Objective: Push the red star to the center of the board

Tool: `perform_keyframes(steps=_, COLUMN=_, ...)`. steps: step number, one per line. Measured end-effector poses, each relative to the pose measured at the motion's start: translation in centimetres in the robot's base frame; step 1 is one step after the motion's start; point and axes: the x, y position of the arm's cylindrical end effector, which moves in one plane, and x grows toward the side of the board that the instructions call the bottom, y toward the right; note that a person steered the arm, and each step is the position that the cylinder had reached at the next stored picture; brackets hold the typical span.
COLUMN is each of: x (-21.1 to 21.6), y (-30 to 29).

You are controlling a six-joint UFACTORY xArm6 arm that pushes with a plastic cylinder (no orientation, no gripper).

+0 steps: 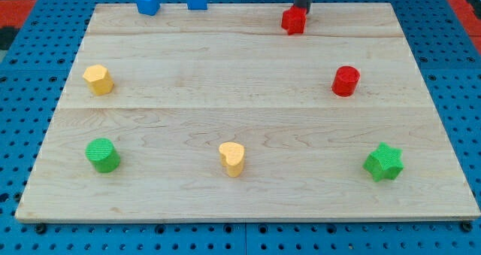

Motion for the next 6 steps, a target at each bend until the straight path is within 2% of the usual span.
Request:
perform_keyframes(steps=1, x=3.4, y=-3.1)
perform_keyframes(steps=3, x=10.3, y=-3.7)
perform_keyframes(steps=4, x=5.3, y=0.0)
perform_keyframes(steps=5, x=6.0, y=-5.7)
perform_keyframes(steps=6, x=7.6, y=-6.8)
